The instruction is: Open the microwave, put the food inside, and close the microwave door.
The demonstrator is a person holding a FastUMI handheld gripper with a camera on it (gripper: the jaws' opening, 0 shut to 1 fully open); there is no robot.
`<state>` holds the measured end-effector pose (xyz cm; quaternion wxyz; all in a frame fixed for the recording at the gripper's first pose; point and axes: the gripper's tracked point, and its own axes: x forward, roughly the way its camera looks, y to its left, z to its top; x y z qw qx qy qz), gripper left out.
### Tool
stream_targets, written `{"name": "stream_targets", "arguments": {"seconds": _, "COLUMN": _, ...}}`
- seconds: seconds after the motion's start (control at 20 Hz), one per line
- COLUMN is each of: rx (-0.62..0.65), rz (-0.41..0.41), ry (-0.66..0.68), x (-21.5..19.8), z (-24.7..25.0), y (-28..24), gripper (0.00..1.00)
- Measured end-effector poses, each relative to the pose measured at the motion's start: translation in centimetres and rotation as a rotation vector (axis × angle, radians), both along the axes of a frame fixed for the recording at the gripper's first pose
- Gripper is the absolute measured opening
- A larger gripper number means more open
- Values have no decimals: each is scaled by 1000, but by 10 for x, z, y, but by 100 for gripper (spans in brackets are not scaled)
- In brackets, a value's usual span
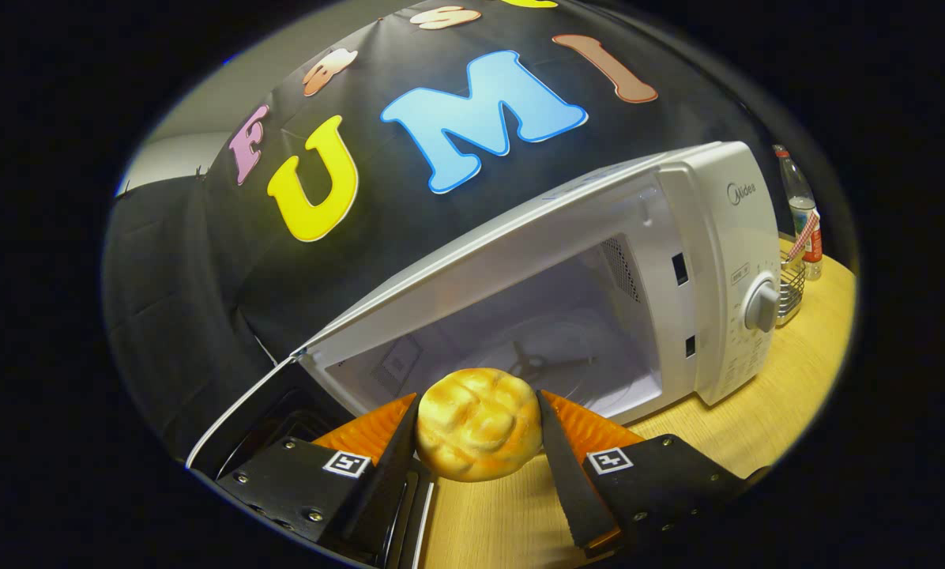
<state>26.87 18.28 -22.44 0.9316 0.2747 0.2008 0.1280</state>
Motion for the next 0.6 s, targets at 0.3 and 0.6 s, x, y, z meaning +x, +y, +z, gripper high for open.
{"name": "stream_targets", "arguments": {"seconds": 0.3, "rx": 15, "rz": -51, "ry": 35, "x": 38, "z": -32, "y": 3, "gripper": 84}}
{"name": "stream_targets", "arguments": {"seconds": 0.6, "rx": -56, "rz": -78, "ry": 42, "x": 57, "z": -60, "y": 5, "gripper": 85}}
